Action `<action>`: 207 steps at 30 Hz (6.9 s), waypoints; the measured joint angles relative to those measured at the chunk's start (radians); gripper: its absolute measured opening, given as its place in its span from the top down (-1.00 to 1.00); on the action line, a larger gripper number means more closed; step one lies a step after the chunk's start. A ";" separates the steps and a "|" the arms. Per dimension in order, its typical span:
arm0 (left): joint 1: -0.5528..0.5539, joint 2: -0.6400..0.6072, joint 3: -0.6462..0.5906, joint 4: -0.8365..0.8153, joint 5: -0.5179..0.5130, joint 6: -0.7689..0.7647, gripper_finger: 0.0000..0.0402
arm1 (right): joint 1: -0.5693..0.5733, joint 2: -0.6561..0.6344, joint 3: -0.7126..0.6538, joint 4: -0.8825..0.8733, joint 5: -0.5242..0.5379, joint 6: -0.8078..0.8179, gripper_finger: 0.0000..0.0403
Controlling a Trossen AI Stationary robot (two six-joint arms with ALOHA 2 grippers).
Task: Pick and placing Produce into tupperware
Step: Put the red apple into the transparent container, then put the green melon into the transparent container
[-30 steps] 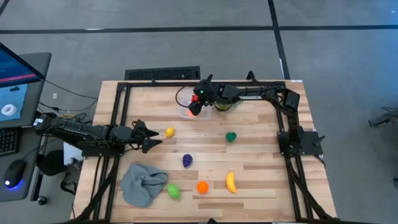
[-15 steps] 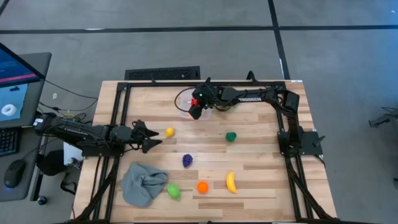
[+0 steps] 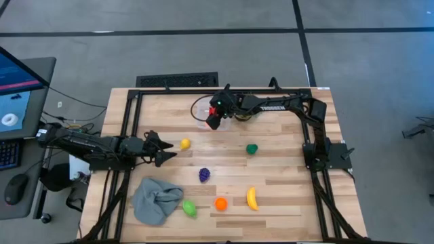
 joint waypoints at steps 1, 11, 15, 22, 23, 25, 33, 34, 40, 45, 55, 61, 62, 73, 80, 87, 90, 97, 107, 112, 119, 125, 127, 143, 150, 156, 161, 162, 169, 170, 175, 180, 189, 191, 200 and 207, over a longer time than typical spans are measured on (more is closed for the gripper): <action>0.000 0.000 0.000 0.000 0.000 0.000 -0.61 | 0.000 0.000 0.000 0.000 0.000 0.000 -0.50; 0.000 0.000 0.000 0.000 0.000 0.000 -0.61 | -0.005 0.000 -0.008 -0.038 0.000 0.001 -0.50; 0.000 0.000 0.000 0.000 0.000 0.000 -0.61 | -0.005 0.000 -0.008 -0.030 0.000 0.001 -0.50; 0.000 0.000 0.000 0.000 0.004 0.000 -0.61 | -0.005 0.000 -0.008 -0.032 -0.022 0.008 -0.50; 0.000 0.000 0.000 0.000 0.004 0.000 -0.61 | -0.005 0.000 -0.008 -0.032 -0.022 0.008 -0.50; 0.000 0.000 0.000 0.000 0.004 0.000 -0.61 | -0.005 0.000 -0.008 -0.032 -0.022 0.008 -0.50; 0.000 0.000 0.000 0.000 0.003 0.000 -0.61 | -0.005 0.000 -0.008 -0.032 -0.022 0.009 -0.50; 0.000 0.000 0.000 0.000 0.003 0.000 -0.61 | -0.005 0.000 -0.008 -0.032 -0.022 0.009 -0.50; 0.000 0.000 0.000 0.000 0.003 0.000 -0.61 | -0.005 0.000 -0.008 -0.032 -0.026 0.009 -0.53; 0.000 0.000 0.000 0.000 0.002 0.000 -0.61 | -0.005 0.000 -0.008 -0.033 -0.027 0.017 -0.71; 0.000 0.000 0.000 0.000 0.002 0.000 -0.61 | -0.005 0.000 -0.007 -0.033 -0.027 0.035 -0.75; 0.000 0.000 0.000 0.000 0.000 0.000 -0.61 | 0.000 0.000 -0.007 -0.035 -0.060 0.030 -0.69; 0.000 0.000 0.000 0.000 -0.002 0.000 -0.61 | 0.001 0.000 -0.007 -0.037 -0.066 0.030 -0.69; 0.000 0.000 0.000 0.000 -0.001 -0.005 -0.61 | 0.006 -0.004 -0.007 -0.047 -0.075 0.025 -0.67; 0.000 0.000 0.000 0.000 -0.001 -0.007 -0.61 | 0.006 -0.010 -0.006 -0.102 -0.077 -0.001 -0.66; 0.000 0.000 0.000 0.000 -0.001 -0.007 -0.61 | 0.011 -0.010 -0.001 -0.117 -0.078 -0.018 -0.65; 0.000 0.000 0.000 0.000 -0.001 -0.007 -0.61 | 0.011 -0.010 0.017 -0.127 -0.078 -0.026 -0.64; 0.000 0.000 0.000 0.000 -0.001 -0.009 -0.61 | 0.008 -0.010 0.057 -0.175 -0.076 -0.048 -0.63; 0.000 0.000 0.000 0.000 0.000 -0.014 -0.61 | 0.008 -0.020 0.109 -0.361 -0.074 -0.105 -0.63; 0.000 0.000 0.000 0.000 -0.001 -0.013 -0.61 | 0.010 -0.071 0.109 -0.351 -0.067 -0.105 -0.63; 0.000 0.000 0.000 0.001 -0.001 -0.012 -0.61 | 0.011 -0.150 0.110 -0.355 -0.043 -0.103 -0.63; 0.000 0.000 0.000 0.001 -0.001 -0.013 -0.61 | 0.054 -0.188 0.110 -0.411 -0.044 -0.090 -0.63; 0.000 0.000 0.000 0.001 -0.001 -0.014 -0.61 | 0.075 -0.198 0.110 -0.431 -0.044 -0.090 -0.63; 0.000 0.000 0.000 -0.005 0.119 -0.154 -0.61 | 0.262 -0.303 0.109 -0.510 -0.013 -0.063 -0.63; 0.000 0.000 0.000 -0.004 0.106 -0.123 -0.61 | 0.339 -0.378 0.108 -0.516 0.094 -0.011 -0.63; 0.000 0.000 -0.002 0.053 0.120 -0.157 -0.61 | 0.397 -0.442 0.108 -0.548 0.202 0.051 -0.63; 0.001 -0.001 0.000 0.194 0.229 -0.083 -0.61 | 0.458 -0.480 0.107 -0.564 0.286 0.097 -0.63; 0.000 -0.001 0.012 0.207 0.243 -0.048 -0.61 | 0.473 -0.487 0.107 -0.566 0.306 0.105 -0.63; 0.000 0.031 0.218 0.115 0.241 0.288 -0.61 | 0.559 -0.509 0.107 -0.623 0.468 0.181 -0.63; 0.000 0.044 0.254 0.078 0.241 0.334 -0.61 | 0.571 -0.514 0.107 -0.638 0.492 0.199 -0.63; 0.000 0.135 0.432 -0.166 0.240 0.551 -0.61 | 0.639 -0.521 0.089 -0.665 0.636 0.304 -0.63; 0.000 0.231 0.519 -0.267 0.240 0.684 -0.61 | 0.750 -0.559 -0.007 -0.648 0.808 0.470 -0.63; -0.012 0.317 0.526 -0.238 0.329 0.598 -0.61 | 1.003 -0.661 -0.259 -0.665 0.982 0.881 -0.56; -0.030 0.330 0.526 -0.201 0.328 0.564 -0.61 | 1.057 -0.696 -0.320 -0.672 1.014 0.979 -0.53; -0.170 0.496 0.671 -0.197 0.234 0.529 -0.61 | 1.288 -0.827 -0.569 -0.741 1.193 1.462 -0.47; -0.262 0.697 0.815 -0.309 0.155 0.546 -0.61 | 1.378 -0.835 -0.700 -0.737 1.297 1.691 -0.47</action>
